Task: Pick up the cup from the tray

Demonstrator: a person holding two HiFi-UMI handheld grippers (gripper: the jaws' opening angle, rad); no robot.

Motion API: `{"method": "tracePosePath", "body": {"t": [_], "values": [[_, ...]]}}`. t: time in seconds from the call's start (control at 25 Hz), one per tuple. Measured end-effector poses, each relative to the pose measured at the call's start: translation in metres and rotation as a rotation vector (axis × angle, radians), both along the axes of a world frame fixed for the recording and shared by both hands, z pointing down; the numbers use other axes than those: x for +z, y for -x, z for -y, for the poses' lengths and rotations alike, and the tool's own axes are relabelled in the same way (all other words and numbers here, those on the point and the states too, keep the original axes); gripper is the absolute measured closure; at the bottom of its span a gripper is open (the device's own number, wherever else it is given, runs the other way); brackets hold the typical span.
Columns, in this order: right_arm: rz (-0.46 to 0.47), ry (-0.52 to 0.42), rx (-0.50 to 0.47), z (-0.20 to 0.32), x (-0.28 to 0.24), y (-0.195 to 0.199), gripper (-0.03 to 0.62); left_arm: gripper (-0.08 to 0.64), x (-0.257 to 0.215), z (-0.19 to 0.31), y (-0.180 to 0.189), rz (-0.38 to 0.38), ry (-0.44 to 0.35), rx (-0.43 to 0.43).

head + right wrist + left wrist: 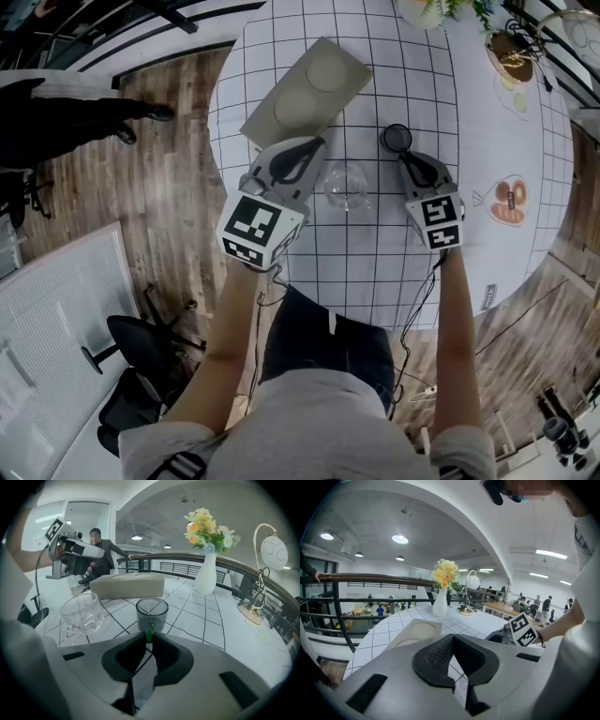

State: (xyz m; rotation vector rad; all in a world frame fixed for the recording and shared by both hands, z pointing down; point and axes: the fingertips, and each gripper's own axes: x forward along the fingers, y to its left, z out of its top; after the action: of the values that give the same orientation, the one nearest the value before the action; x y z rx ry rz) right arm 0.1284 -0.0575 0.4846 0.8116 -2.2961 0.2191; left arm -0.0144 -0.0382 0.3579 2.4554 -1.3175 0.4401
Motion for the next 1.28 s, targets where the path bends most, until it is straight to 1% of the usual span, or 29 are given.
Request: {"method": "tracePosePath", "body": {"t": [0.16,0.28,0.36,0.4,0.48,0.56,0.68,0.8,0.88,0.96,1.08,1.28], "values": [[0.011,-0.008,0.047,0.001,0.0,-0.003,0.552,0.552,0.003,-0.004,0.001,-0.011,0.006,-0.01],[0.056,-0.022,0.063,0.002,-0.004,-0.005,0.545,0.551,0.005,-0.007,0.004,-0.017,0.014,-0.023],[0.091,-0.021,0.068,0.003,-0.007,-0.005,0.486,0.552,0.006,-0.008,0.006,-0.018,0.017,-0.031],[0.106,-0.022,0.08,0.003,-0.01,-0.007,0.48,0.552,0.006,-0.009,0.007,-0.017,0.016,-0.036],[0.143,-0.038,0.116,0.004,-0.02,-0.013,0.48,0.552,0.004,-0.009,0.011,-0.021,0.01,-0.05],[0.197,-0.076,0.162,0.005,-0.04,-0.021,0.487,0.552,-0.002,-0.009,0.014,-0.032,0.001,-0.065],[0.305,-0.129,0.257,0.008,-0.077,-0.032,0.552,0.552,-0.012,-0.01,0.011,-0.057,-0.011,-0.082],[0.431,-0.148,0.343,0.004,-0.109,-0.036,0.568,0.552,-0.02,-0.011,-0.003,-0.067,-0.024,-0.076],[0.479,-0.148,0.387,-0.001,-0.121,-0.037,0.572,0.552,-0.025,-0.014,-0.018,-0.08,-0.026,-0.063],[0.498,-0.152,0.433,-0.009,-0.128,-0.039,0.578,0.552,-0.029,-0.019,-0.033,-0.089,-0.025,-0.057],[0.509,-0.165,0.485,-0.025,-0.137,-0.044,0.581,0.552,-0.032,-0.028,-0.057,-0.079,-0.025,-0.045],[0.492,-0.22,0.508,-0.05,-0.158,-0.05,0.583,0.552,-0.043,-0.042,-0.088,-0.104,-0.038,-0.038]]}}
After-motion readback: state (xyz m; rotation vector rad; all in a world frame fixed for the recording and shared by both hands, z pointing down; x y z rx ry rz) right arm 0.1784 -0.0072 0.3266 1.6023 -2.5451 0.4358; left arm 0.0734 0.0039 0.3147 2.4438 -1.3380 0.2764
